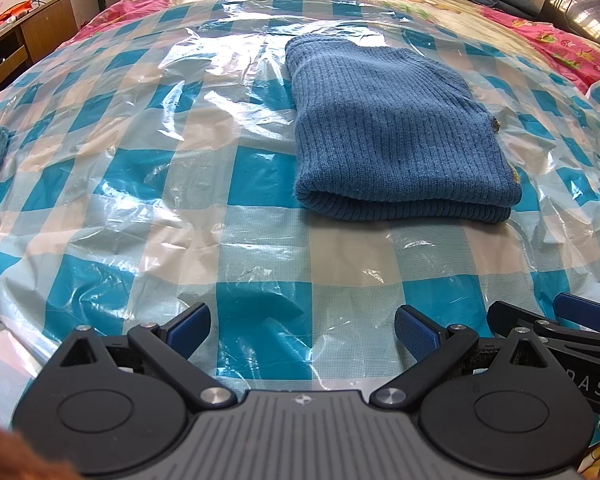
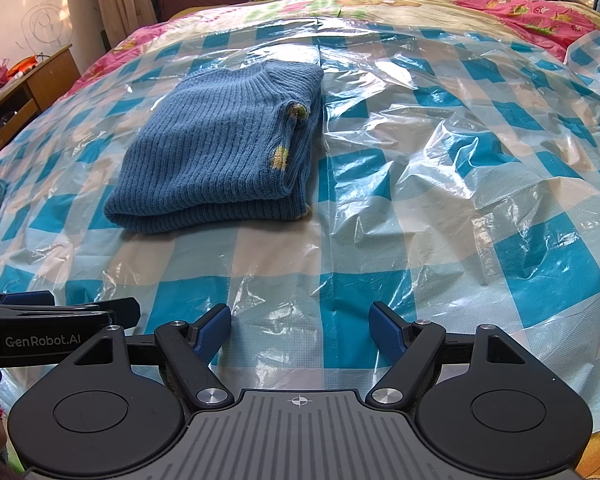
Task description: Fold small clothes
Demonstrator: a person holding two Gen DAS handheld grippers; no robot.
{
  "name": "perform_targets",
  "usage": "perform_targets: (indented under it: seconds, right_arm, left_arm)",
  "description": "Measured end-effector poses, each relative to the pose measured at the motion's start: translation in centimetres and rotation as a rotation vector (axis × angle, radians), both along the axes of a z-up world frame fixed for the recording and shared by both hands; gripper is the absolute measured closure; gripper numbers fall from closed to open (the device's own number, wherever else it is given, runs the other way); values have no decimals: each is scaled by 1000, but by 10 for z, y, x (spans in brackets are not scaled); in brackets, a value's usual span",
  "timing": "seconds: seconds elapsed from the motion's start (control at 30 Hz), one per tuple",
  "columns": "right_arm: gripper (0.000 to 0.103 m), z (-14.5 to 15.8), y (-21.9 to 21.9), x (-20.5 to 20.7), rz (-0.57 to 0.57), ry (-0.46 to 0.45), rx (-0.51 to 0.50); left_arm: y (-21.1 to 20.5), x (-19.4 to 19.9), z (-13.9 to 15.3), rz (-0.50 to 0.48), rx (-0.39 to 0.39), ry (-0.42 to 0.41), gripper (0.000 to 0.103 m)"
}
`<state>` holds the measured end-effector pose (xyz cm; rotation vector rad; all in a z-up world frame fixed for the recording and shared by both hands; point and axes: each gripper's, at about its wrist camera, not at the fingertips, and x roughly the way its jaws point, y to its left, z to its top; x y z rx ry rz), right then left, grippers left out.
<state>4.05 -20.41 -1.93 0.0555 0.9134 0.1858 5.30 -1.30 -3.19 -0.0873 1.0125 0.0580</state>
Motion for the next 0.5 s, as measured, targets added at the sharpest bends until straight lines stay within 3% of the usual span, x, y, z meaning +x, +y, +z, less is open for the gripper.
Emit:
perform_targets:
  seconds: [0.5]
  right_arm:
    - [25, 0, 1, 0, 0, 0, 0]
  left_arm:
    - [2, -2, -1, 1, -2, 9, 0]
